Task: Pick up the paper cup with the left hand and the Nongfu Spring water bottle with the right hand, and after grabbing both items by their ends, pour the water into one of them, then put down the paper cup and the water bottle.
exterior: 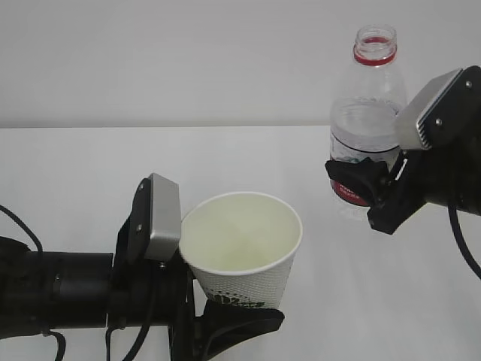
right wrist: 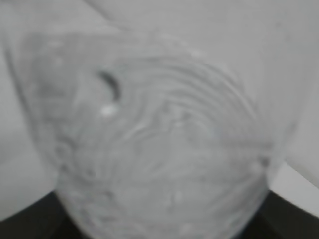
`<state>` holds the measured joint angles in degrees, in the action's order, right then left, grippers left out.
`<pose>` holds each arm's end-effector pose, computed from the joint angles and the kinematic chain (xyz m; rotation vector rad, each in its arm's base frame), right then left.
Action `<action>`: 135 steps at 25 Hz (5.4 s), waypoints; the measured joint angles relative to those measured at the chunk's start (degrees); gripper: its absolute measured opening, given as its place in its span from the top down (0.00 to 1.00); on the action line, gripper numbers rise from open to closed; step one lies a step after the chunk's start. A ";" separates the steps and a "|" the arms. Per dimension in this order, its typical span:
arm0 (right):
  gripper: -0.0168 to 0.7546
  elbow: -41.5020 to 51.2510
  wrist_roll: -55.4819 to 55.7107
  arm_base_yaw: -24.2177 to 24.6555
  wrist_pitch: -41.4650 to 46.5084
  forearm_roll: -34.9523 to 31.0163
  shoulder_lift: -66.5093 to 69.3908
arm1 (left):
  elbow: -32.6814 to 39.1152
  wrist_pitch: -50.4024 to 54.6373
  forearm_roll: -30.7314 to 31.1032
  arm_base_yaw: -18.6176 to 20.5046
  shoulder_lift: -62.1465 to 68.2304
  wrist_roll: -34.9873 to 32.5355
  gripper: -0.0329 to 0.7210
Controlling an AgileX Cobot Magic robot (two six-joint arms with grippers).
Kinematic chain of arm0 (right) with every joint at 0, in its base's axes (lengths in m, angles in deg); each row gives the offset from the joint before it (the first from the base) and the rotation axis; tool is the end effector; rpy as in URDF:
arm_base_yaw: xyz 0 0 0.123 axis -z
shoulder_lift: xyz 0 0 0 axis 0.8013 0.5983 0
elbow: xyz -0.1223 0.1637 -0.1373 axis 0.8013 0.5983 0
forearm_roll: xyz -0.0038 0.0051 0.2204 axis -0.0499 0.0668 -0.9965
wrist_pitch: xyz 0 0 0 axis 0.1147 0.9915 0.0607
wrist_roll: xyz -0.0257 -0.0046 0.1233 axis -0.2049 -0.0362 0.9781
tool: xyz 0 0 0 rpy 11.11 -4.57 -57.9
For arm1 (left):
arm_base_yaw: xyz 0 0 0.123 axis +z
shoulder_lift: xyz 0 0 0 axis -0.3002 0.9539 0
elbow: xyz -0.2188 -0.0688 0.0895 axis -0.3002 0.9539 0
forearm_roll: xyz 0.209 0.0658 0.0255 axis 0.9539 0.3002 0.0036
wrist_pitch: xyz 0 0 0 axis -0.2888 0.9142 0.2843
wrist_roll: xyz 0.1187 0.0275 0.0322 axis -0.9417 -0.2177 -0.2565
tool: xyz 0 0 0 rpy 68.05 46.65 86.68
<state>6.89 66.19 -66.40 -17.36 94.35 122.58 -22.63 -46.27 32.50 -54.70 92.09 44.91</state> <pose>0.2580 0.1110 0.1918 -0.9038 1.6915 0.2276 0.1786 -0.2406 0.1222 1.1913 1.5367 -1.0296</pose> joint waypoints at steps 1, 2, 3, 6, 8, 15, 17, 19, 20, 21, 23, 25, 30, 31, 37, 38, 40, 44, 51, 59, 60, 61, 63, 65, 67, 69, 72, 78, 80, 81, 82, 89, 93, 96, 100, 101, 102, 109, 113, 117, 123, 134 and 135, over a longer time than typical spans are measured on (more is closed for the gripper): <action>0.36 -0.28 -0.02 -0.54 0.72 0.25 0.00 | 0.00 0.00 0.00 0.00 0.00 0.00 0.26; 0.36 -0.58 -0.38 -0.92 1.55 0.51 0.00 | 0.00 0.00 0.00 0.00 0.00 0.00 0.26; 0.36 -0.83 -0.65 -1.43 2.14 1.09 0.00 | 0.00 0.00 0.10 0.00 0.00 0.00 0.26; 0.36 -0.94 -1.01 -2.05 2.95 2.51 0.00 | 0.00 0.00 0.04 0.00 0.00 0.00 0.26; 0.36 -0.94 -1.11 -2.05 3.43 2.90 0.00 | 0.00 0.00 0.13 0.00 0.00 0.00 0.26; 0.36 -0.94 -1.34 -2.05 3.81 6.10 0.00 | 0.00 0.00 0.13 0.00 0.00 0.00 0.26; 0.36 -1.47 -1.34 -2.05 3.81 7.01 0.00 | 0.00 0.00 0.13 0.00 0.00 0.00 0.26; 0.36 -2.26 -1.34 -2.05 3.81 7.37 0.00 | 0.00 0.00 0.17 0.00 0.00 0.00 0.26; 0.36 -2.77 -1.34 -2.05 3.81 7.42 0.00 | 0.00 0.00 0.17 0.00 0.00 0.00 0.26; 0.36 -3.09 -1.34 -2.05 3.81 7.53 0.00 | 0.00 0.00 0.17 0.00 0.00 0.00 0.26; 0.36 -3.88 -1.34 -2.05 3.81 7.52 0.00 | 0.00 0.00 0.26 0.00 0.00 0.00 0.26; 0.36 -4.30 -1.34 -2.05 3.81 7.82 0.00 | 0.00 0.00 0.26 0.00 0.00 0.00 0.26; 0.36 -4.90 -1.34 -2.05 2.85 9.22 1.65 | 0.00 0.00 0.60 0.00 0.00 0.00 0.26; 0.36 -4.90 -1.34 -2.22 2.85 9.45 2.27 | 0.00 -0.10 0.60 0.00 0.00 0.00 0.26; 0.36 -6.77 -1.34 -7.27 4.87 9.45 5.12 | 0.00 -0.08 0.60 0.00 0.00 0.00 0.26; 0.36 -7.23 -1.34 -7.84 4.88 9.45 5.35 | 0.00 -0.08 0.60 0.00 0.00 0.00 0.26; 0.36 -7.91 -1.69 -8.20 4.96 9.45 5.71 | 0.00 -0.08 0.60 0.00 0.00 0.00 0.26; 0.36 -8.12 -3.08 -8.20 5.09 9.34 6.07 | 0.00 0.02 1.66 0.00 0.00 0.00 0.26; 0.36 -8.12 -4.26 -8.20 4.89 10.37 6.09 | 0.00 0.02 2.49 0.00 0.00 0.00 0.26; 0.36 -8.12 -6.01 -8.20 4.85 10.46 6.09 | 0.00 -0.45 2.55 0.00 0.00 0.00 0.27; 0.36 -8.12 -6.11 -8.20 4.85 10.46 6.09 | 0.00 -0.45 2.55 0.00 0.00 0.00 0.27; 0.36 -8.12 -6.70 -8.20 4.85 10.46 6.09 | 0.00 -0.45 2.55 0.00 0.00 0.00 0.27; 0.36 -8.12 -7.83 -8.20 4.85 10.46 6.09 | 0.00 -0.58 2.63 0.00 0.00 0.00 0.27; 0.36 -8.12 -9.17 -8.20 4.85 10.46 6.09 | 0.00 -0.58 2.69 0.00 0.00 0.00 0.27; 0.36 -8.12 -10.39 -8.20 4.85 10.46 6.09 | 0.00 -0.58 2.69 0.00 0.00 0.00 0.27; 0.36 -8.12 -11.69 -8.20 4.85 10.46 6.19 | 0.00 -0.58 2.77 0.00 0.00 0.00 0.27; 0.36 -8.12 -13.79 -8.20 4.85 10.46 6.19 | 0.00 -0.58 2.77 0.00 0.00 0.00 0.27; 0.36 -8.83 -15.68 -8.20 4.72 10.35 6.19 | 0.00 -0.69 2.77 0.00 0.00 0.00 0.27; 0.36 -9.37 -16.41 -8.20 4.72 10.27 6.19 | 0.00 -0.79 2.77 0.00 0.00 0.00 0.27; 0.36 -9.54 -16.53 -8.20 4.72 10.27 6.19 | 0.00 -0.79 2.77 0.00 0.00 0.00 0.27; 0.36 -9.88 -17.00 -8.20 4.72 10.27 6.19 | 0.00 -0.79 2.77 0.00 0.00 0.00 0.27; 0.36 -10.12 -22.55 -8.20 4.63 7.96 6.19 | 0.00 -0.79 2.77 0.00 0.00 0.00 0.27; 0.36 -10.12 -25.35 -8.20 4.63 7.73 6.19 | 0.00 -0.79 2.77 0.00 0.00 0.00 0.27; 0.36 -10.12 -26.74 -8.20 4.63 6.76 6.19 | 0.00 -0.79 2.54 0.00 0.00 0.00 0.27; 0.36 -10.12 -29.66 -8.20 4.63 4.67 6.19 | 0.00 -0.79 1.72 0.00 0.00 0.00 0.27; 0.36 -10.12 -30.45 -8.20 4.44 4.24 6.19 | 0.00 -0.79 1.34 0.00 0.00 0.00 0.27; 0.36 -10.12 -31.19 -8.20 4.12 3.94 6.19 | 0.00 -0.79 0.93 0.00 0.00 0.00 0.27; 0.36 -10.12 -36.37 -8.24 1.63 1.28 6.19 | 0.00 -0.79 0.63 0.00 0.00 0.00 0.27; 0.36 -10.12 -39.70 -8.24 1.63 -0.46 6.19 | 0.00 -0.79 0.63 0.00 0.00 0.00 0.27; 0.36 -10.12 -42.74 -8.24 1.63 -1.05 6.19 | 0.00 -0.79 0.63 0.00 0.00 0.00 0.27; 0.36 -10.12 -45.96 -8.33 1.63 -2.14 6.19 | 0.00 -0.79 0.63 0.00 0.00 0.00 0.27; 0.36 -10.12 -49.51 -8.33 1.63 -2.55 6.19 | 0.00 -0.79 0.63 0.00 0.00 0.00 0.27; 0.36 -10.12 -49.61 -8.33 1.63 -2.55 6.19 | 0.00 -0.79 0.63 0.00 0.00 0.00 0.27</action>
<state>-3.23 16.58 -74.72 -15.73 91.80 128.77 -22.63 -47.07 33.13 -54.70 92.09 44.91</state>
